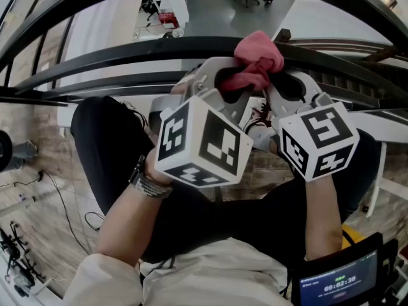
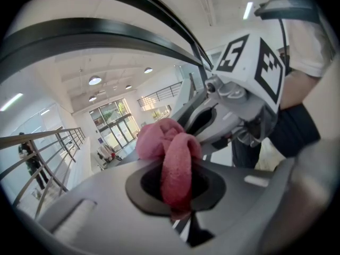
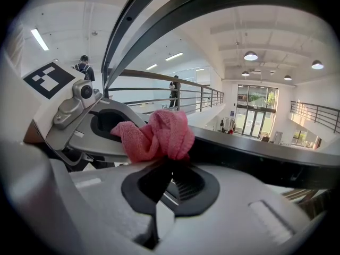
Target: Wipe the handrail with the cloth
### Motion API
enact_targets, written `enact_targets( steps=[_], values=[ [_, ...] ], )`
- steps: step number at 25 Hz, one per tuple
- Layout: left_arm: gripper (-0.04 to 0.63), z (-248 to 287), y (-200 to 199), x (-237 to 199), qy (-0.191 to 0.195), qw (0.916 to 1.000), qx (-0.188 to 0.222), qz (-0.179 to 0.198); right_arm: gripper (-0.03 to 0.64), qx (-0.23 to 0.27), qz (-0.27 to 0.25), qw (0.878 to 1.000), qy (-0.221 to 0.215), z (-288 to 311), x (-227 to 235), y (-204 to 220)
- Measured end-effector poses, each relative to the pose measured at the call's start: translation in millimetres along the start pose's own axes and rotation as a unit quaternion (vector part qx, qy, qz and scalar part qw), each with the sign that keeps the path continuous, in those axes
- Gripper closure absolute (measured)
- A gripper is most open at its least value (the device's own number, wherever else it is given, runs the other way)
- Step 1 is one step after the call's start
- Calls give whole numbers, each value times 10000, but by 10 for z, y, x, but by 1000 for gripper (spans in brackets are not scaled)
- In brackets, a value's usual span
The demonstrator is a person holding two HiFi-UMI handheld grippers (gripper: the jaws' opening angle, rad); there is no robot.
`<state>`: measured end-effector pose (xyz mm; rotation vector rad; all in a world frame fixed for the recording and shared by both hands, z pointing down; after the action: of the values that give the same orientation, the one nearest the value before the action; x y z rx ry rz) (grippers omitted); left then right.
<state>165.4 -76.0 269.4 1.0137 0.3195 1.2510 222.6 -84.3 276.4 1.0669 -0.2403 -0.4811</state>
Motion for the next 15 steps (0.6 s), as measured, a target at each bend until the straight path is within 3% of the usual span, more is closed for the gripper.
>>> enact_targets(
  steps=[15],
  values=[
    [566, -76, 25, -34, -77, 10000, 28, 13, 615, -51, -25, 10000, -43, 10, -71, -60]
  ],
)
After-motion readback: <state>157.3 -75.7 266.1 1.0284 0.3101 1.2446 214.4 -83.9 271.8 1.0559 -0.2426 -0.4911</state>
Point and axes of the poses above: the fingertips, and each gripper's own axes: z forward along the fingers, x to its right, y out of its underside, the point moved 4 cm from there along -z, backward along the fingers, and after that the axes turned 5 degrees about y, right-handed, at the moved point
